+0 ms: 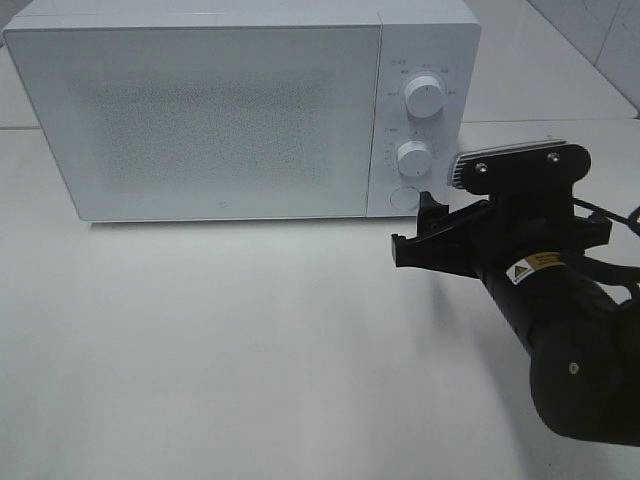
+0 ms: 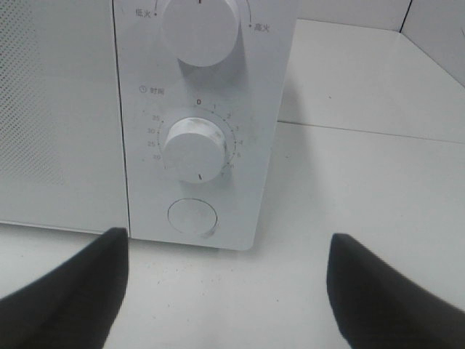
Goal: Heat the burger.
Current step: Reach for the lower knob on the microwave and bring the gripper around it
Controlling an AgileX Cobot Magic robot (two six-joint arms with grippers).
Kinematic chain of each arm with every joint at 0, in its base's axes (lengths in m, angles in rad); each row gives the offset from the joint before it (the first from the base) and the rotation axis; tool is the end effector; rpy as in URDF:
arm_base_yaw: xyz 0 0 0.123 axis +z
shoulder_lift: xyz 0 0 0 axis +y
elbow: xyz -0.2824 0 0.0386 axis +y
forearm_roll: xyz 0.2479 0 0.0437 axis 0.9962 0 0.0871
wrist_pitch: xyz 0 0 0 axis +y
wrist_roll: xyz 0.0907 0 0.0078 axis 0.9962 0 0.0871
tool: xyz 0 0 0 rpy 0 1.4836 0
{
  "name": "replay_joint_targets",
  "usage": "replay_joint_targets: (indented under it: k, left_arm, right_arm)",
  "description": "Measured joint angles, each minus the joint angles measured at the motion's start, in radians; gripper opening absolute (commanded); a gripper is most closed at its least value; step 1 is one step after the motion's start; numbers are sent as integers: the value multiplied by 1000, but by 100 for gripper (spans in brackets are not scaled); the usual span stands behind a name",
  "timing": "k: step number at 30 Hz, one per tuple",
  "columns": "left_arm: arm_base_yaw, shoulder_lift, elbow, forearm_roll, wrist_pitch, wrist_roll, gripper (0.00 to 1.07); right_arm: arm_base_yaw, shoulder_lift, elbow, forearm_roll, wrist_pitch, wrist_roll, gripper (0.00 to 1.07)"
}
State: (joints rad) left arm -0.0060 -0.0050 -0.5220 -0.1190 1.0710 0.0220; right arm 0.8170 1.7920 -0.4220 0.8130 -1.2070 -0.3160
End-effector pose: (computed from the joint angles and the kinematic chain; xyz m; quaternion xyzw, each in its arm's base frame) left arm -0.0090 -0.0094 0.2828 0.0153 0.8472 -0.0551 0.5282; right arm 0.2210 0.1452 0.1413 -0.0625 0.7586 -0.0151 0.6484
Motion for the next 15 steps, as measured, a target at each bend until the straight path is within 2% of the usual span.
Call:
replay_joint_targets:
  k: [10,15]
  left_arm:
    - [0,0,0,0,0,0,82]
    - [0,0,0,0,0,0,82]
  right_arm:
    - [-94,83,-98,-98,0,0,72]
    - [-110,117,-133,-119,0,0,72]
